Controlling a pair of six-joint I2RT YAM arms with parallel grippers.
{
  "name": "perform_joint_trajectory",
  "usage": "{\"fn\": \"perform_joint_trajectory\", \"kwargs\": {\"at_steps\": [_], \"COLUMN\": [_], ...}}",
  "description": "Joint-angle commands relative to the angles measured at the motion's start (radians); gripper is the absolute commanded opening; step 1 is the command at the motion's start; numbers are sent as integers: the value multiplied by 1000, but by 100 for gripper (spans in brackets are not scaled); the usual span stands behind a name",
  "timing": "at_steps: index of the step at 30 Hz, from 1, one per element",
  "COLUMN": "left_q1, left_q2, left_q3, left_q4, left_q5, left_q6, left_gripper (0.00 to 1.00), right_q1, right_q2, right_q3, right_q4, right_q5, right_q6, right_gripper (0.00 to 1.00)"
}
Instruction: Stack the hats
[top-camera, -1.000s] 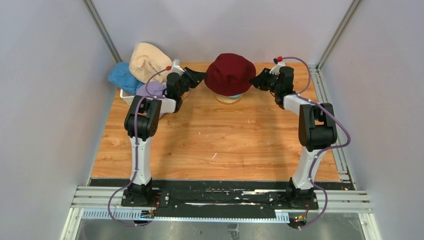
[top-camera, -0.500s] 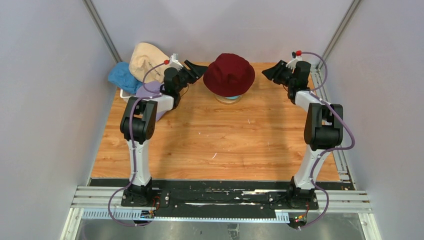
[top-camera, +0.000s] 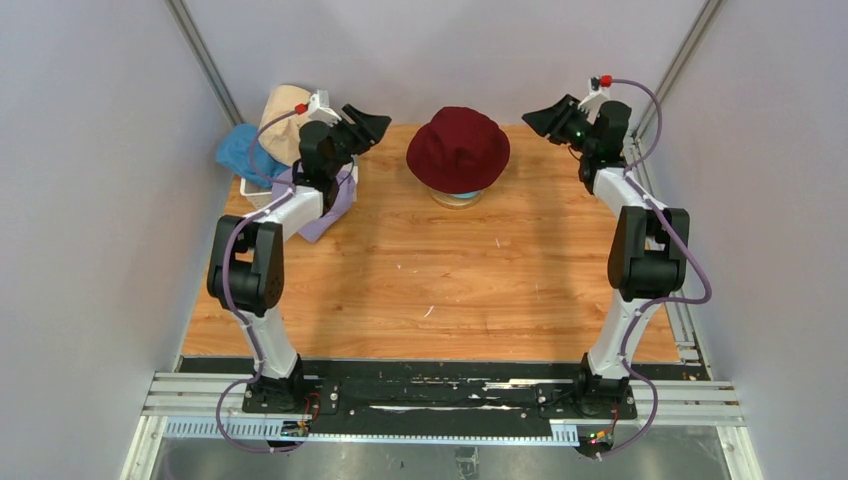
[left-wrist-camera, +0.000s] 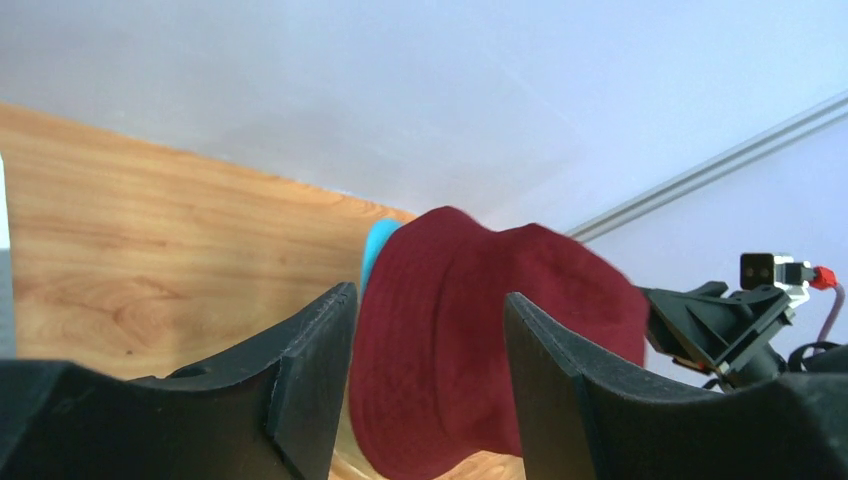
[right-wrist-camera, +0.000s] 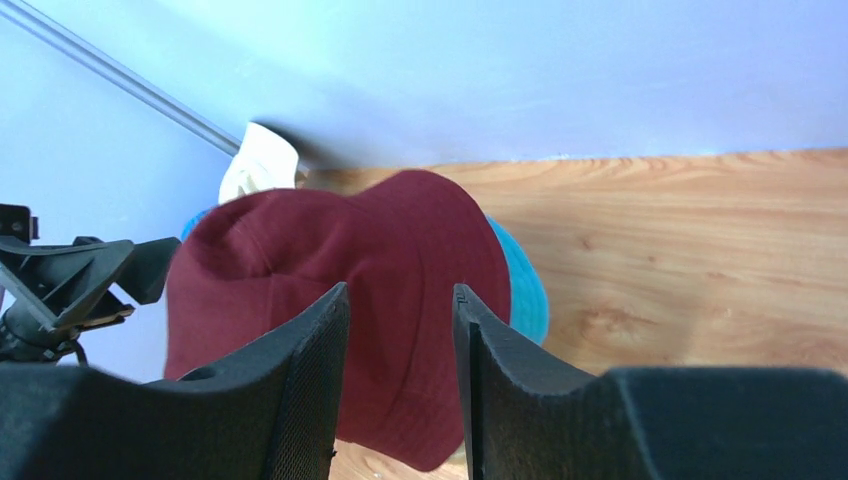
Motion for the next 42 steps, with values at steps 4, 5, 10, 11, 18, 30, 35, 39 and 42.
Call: {"fn": "perform_joint_trajectory", "kwargs": {"at_steps": [4,5,10,11,18,30,35,39,42], "left_q1": [-2,-2,-2,-2,-2,44,121,144,182], "left_q2": [-119,-129,-162,-165,-224,-338,-372,-445,-491], "left_q3": [-9,-11,-21,-22,-35,24,38,-80,-204], "left_q4": [-72,-76,-94,-94,-152,-499,-684,-699,-656], "left_q5": [-30,-29,-27,-28,-52,-322,-409,-472,-432], "left_q6": [90,92,97,99,151,319,265,188,112], "left_gripper": [60,60,60,60,60,64,61,59,59], "right_q1": [43,48,91,98,136,151,151,150,151], "right_q2": [47,52,71,73,79,-37,-155,-215,-245], "right_q3": [117,128,175,181,202,154,63,-1,-20], "right_q4": [43,42,13,7,-22,-127,-157,-155,-167], "right_q5": [-51,-52,-66,-67,-64,27,82,82,82], "right_q6": [55,54,38,34,7,-139,-202,-208,-220], "right_gripper": [43,43,43,43,43,43,44,44,44]}}
